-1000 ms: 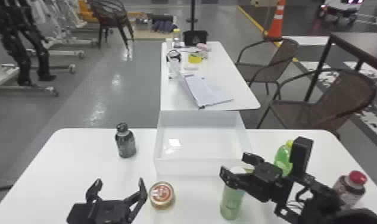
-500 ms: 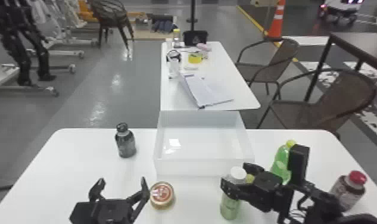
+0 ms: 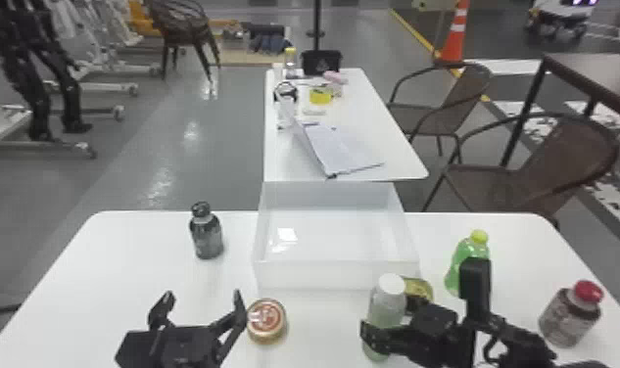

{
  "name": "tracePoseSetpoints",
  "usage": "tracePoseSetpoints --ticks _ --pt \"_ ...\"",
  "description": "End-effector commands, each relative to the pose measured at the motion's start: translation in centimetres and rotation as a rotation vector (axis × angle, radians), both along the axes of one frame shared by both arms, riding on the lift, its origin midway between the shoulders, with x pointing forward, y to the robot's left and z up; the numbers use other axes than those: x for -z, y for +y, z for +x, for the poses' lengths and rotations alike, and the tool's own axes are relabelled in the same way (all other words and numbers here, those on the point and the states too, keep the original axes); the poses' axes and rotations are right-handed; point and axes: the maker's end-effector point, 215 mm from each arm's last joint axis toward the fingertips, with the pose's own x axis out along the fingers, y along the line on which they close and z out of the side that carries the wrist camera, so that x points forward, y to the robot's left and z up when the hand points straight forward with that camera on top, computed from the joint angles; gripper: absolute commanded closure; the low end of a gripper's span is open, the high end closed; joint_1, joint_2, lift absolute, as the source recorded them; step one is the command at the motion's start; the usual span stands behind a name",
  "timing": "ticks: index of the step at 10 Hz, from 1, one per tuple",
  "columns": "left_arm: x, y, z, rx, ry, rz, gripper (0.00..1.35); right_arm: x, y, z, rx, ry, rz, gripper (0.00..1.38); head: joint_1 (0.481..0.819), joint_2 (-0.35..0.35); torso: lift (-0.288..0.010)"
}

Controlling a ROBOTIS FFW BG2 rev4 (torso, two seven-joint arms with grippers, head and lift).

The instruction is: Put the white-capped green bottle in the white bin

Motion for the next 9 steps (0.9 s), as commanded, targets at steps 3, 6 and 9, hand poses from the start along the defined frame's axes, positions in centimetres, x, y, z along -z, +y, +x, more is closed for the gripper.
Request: tracePoseSetpoints --ticks 3,6,9 --pt "0.04 0.06 -0.06 -0.001 0.000 0.000 0.13 1.43 -0.46 -0.18 -0.001 0.020 -0.022 0.13 0.549 0.000 -0.100" --pt "0.13 0.09 -0.07 -0.002 0.002 -0.003 0.13 1.36 -0.47 -0.12 -0.002 0.014 -0.032 0.87 0.549 0.000 -0.100" --pt "0.18 0.06 -0.06 -0.002 0.004 -0.006 0.13 0.97 -0.28 -0.05 -0.001 0.005 -0.024 0.87 0.549 0.000 -0.100"
